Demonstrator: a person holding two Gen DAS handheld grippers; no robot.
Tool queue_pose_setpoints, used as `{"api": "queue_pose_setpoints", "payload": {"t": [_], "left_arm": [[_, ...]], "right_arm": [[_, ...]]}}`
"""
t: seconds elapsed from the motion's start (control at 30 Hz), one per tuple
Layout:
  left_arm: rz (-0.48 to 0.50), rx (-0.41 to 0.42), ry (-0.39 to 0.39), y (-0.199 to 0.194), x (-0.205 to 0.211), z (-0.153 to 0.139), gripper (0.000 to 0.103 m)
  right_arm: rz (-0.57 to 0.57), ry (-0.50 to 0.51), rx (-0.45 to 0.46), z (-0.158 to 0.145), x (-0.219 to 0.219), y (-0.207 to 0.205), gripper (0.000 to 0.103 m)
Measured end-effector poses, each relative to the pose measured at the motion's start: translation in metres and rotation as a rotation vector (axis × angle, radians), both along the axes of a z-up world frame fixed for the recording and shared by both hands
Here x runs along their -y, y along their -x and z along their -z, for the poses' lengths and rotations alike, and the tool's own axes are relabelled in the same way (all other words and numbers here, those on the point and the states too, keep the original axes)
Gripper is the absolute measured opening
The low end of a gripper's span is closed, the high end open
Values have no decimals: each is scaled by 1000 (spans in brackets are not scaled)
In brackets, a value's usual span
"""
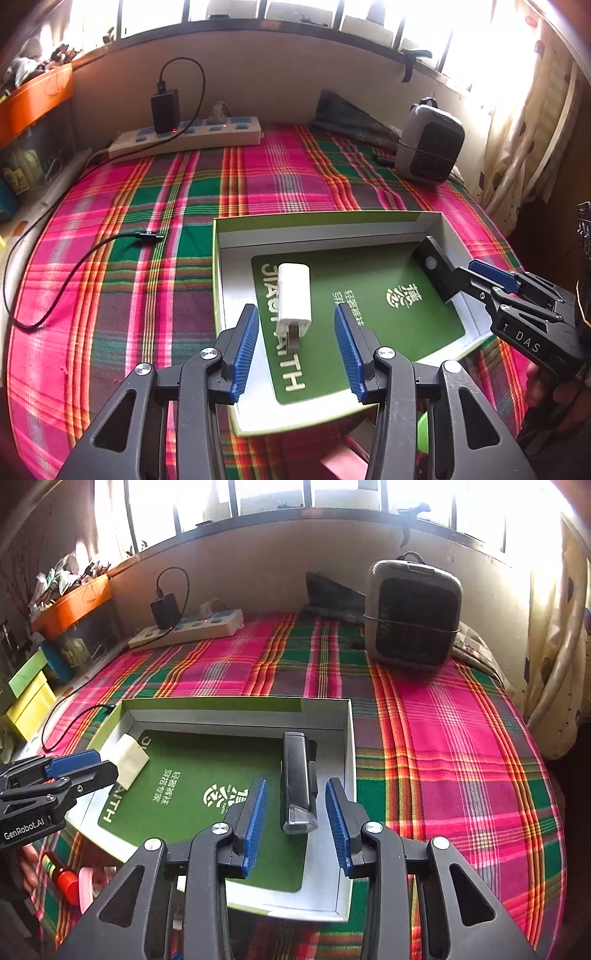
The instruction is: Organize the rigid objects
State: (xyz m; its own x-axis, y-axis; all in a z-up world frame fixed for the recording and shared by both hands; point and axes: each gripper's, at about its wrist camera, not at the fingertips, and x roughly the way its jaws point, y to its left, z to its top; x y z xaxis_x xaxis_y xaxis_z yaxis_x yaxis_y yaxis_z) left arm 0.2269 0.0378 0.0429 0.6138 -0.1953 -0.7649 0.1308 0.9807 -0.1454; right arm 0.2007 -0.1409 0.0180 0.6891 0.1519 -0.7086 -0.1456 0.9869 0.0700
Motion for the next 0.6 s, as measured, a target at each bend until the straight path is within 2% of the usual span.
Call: {"api": "queue_pose_setpoints", "payload": {"t": [0.6], "left_arm": [[-61,88,40,64,-36,-21,42]], "right_arm": [[1,-48,56,-16,8,59,35]]}}
